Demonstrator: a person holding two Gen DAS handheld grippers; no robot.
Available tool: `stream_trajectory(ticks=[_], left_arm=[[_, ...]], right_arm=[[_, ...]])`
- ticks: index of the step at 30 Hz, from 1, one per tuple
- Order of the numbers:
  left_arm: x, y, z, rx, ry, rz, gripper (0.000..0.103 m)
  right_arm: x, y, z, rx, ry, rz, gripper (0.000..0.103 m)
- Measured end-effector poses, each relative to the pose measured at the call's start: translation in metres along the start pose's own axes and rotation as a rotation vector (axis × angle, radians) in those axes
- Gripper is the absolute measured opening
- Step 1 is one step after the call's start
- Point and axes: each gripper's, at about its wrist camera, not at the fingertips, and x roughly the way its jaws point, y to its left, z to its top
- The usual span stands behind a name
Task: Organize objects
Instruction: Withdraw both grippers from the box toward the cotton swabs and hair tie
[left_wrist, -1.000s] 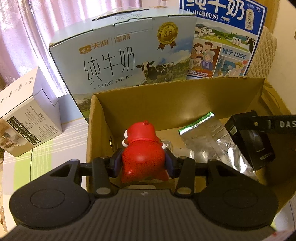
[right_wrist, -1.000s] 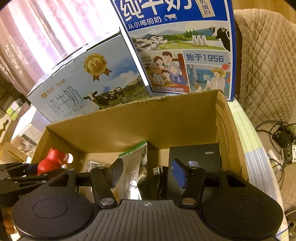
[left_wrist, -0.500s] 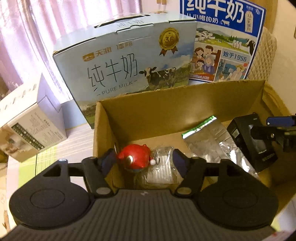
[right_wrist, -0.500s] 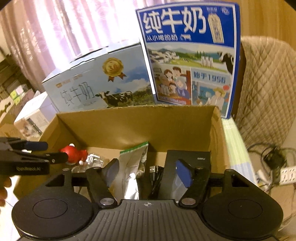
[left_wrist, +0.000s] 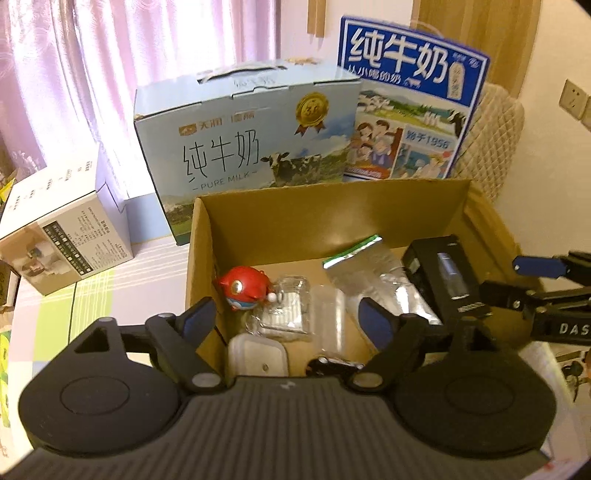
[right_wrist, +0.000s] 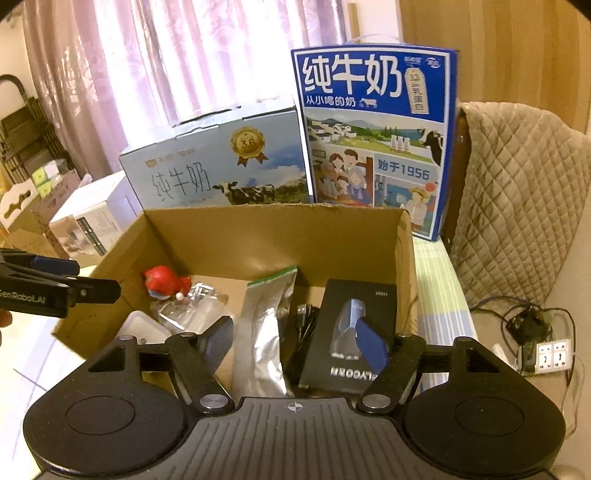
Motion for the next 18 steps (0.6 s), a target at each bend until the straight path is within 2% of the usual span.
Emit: stream_trajectory(ticks=[6, 18], left_arm=[[-0.030, -0.008, -0.013, -0.034, -0.010, -0.014, 0.088], [-0.078, -0.022, -0.046, -0.081, 0.005, -0.004, 0.088]], right_arm=[[-0.030, 0.005, -0.010, 0.026, -0.026, 0.019, 0.070], [-0.080, 0.020, -0.035, 0.055, -0.057, 0.058, 0.070]])
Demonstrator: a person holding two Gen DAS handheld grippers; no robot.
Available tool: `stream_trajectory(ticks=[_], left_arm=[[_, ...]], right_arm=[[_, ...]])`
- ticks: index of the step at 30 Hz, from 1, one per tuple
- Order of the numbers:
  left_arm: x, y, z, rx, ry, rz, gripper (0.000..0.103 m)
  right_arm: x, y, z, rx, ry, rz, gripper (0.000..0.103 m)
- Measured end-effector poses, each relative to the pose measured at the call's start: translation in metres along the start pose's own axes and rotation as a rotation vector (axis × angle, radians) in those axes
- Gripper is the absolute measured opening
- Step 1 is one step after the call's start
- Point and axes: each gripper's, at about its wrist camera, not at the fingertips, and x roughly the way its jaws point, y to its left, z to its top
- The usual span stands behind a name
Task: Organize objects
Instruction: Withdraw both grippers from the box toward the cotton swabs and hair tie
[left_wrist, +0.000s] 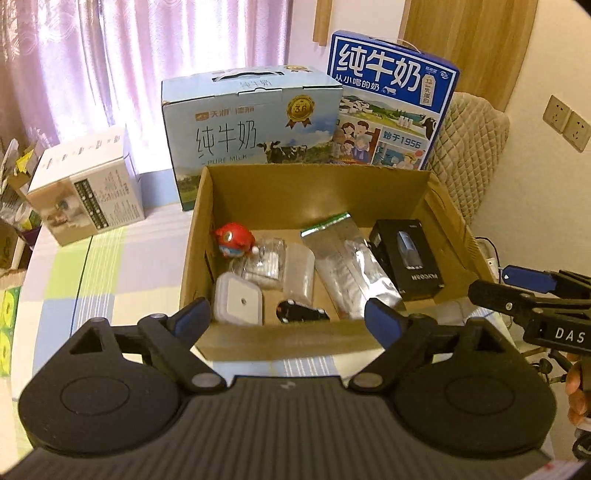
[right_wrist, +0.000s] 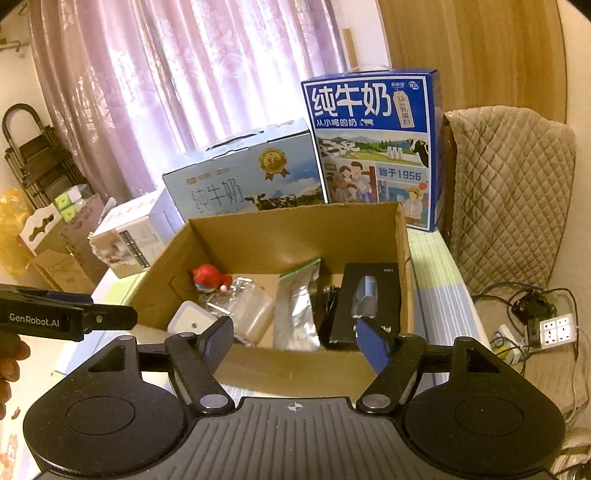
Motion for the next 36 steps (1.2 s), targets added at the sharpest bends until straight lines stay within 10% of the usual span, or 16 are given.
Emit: stream_trajectory(ticks=[36], left_arm=[[-0.085, 0.037, -0.127, -0.084, 0.096, -0.020, 0.089]], right_arm=[[-0.044, 0.087, -0.102, -0.003, 0.156, 0.052, 0.070]])
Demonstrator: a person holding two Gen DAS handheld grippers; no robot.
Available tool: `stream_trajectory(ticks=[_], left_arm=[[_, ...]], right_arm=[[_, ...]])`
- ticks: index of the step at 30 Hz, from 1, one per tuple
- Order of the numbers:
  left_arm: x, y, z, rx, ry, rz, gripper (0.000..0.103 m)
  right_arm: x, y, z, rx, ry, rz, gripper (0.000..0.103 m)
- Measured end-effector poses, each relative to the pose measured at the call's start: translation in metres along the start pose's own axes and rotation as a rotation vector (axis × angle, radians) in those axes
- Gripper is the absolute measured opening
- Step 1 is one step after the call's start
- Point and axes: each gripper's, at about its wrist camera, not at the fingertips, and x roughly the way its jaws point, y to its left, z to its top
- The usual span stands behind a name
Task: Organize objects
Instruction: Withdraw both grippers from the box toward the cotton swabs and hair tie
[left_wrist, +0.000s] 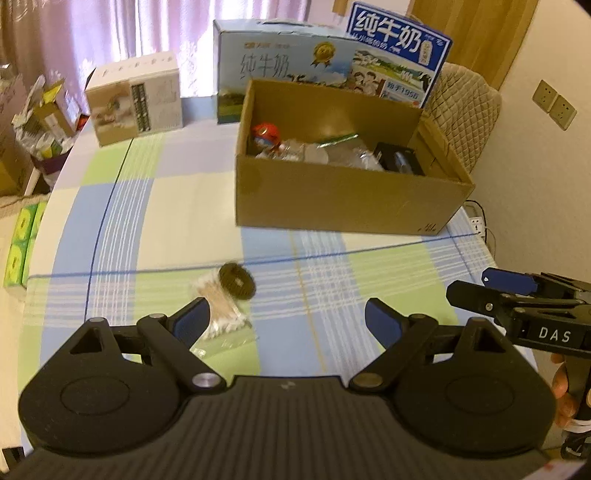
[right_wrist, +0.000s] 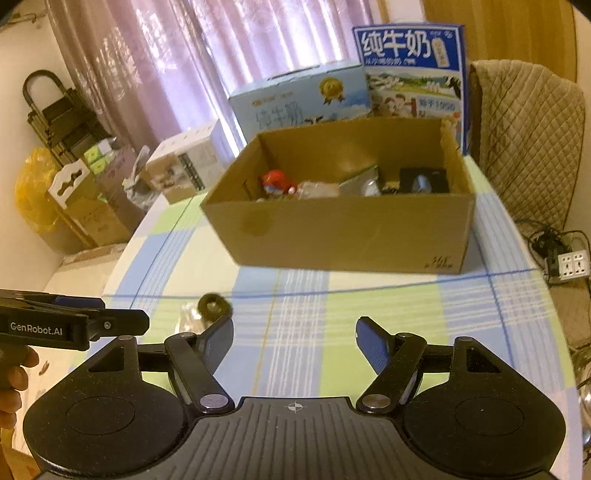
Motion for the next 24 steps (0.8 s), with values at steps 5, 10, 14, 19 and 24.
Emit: stream_trajectory(ticks=[5, 10, 14, 19, 24], left_arm=[[0.001, 0.017, -0.014, -0.022, 0.017, 0.010, 0.095], [0.005, 0.032, -0.023, -0.049, 0.040, 0.031, 0.096], [0.010, 0.039, -0.027, -0.063, 0.048, 0.030, 0.096], [0.016, 0.044, -0.029, -0.080, 0.058, 0.033, 0.096], [0.025, 0.047, -0.030, -0.095, 0.069, 0.044, 0.098]], right_arm=[[0.013, 0.010, -0.009, -0.008, 0.041, 0.015, 0.070], [0.028, 0.017, -0.014, -0.013, 0.080, 0.029, 0.070], [0.038, 0.020, -0.017, -0.018, 0.108, 0.038, 0.070], [0.049, 0.022, -0.019, -0.022, 0.135, 0.046, 0.070], [0.058, 0.021, -0.020, -0.020, 0.159, 0.052, 0.070]])
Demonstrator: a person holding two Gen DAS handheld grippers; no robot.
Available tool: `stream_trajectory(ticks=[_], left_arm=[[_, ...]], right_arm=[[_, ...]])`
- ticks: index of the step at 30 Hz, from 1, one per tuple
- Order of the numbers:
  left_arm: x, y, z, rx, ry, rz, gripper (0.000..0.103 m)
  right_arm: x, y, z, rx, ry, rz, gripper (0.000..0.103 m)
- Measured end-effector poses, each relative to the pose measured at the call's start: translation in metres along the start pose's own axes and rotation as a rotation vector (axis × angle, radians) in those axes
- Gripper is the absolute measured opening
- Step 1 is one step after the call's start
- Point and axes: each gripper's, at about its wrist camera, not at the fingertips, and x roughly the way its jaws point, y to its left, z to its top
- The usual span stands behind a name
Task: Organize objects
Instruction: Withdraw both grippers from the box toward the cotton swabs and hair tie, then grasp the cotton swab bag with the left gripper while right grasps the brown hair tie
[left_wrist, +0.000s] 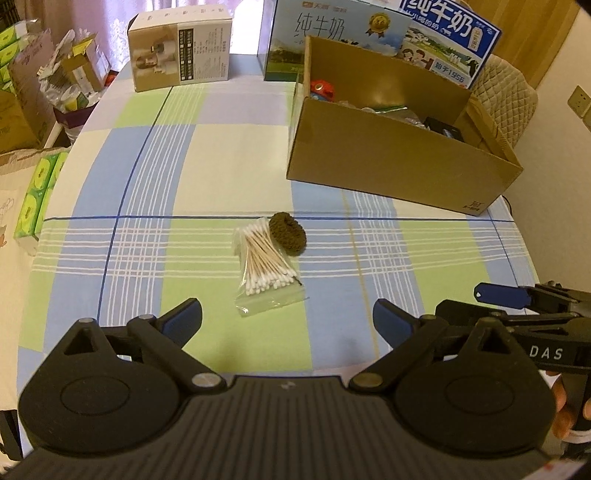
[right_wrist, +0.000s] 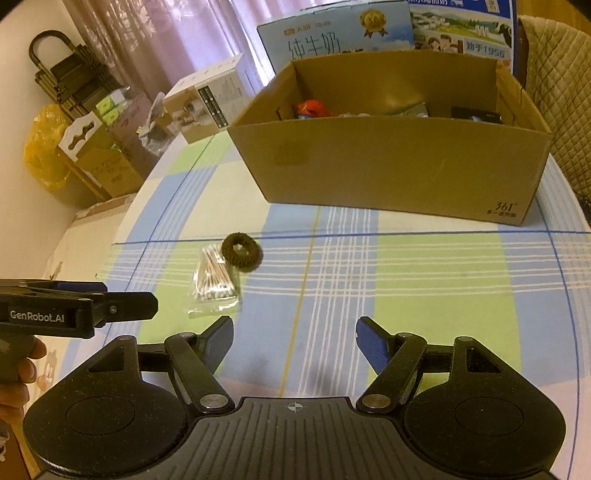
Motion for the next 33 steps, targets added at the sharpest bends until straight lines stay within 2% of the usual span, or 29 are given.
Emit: stream_trajectory(ticks=[8, 15, 23, 33], left_arm=[[0.019, 0.002, 0.000, -0.020, 0.023, 0.013, 0.098], [0.033, 0.003, -0.003, -0.012, -0.010, 0.038, 0.097], [0.061, 0.001, 0.000, 0.000, 0.008, 0.053, 0.087], [0.101, 0.002, 0.019, -0.017, 0.049, 0.078, 0.083]], right_arm=[[0.017, -0.006, 0.001, 0.016, 0.036, 0.011, 0.070], [0.028, -0.014, 0.006, 0.030, 0.054, 0.018, 0.070], [0.038, -0.029, 0.011, 0.058, 0.066, 0.008, 0.070], [0.044, -0.051, 0.017, 0.106, 0.072, -0.023, 0.070]])
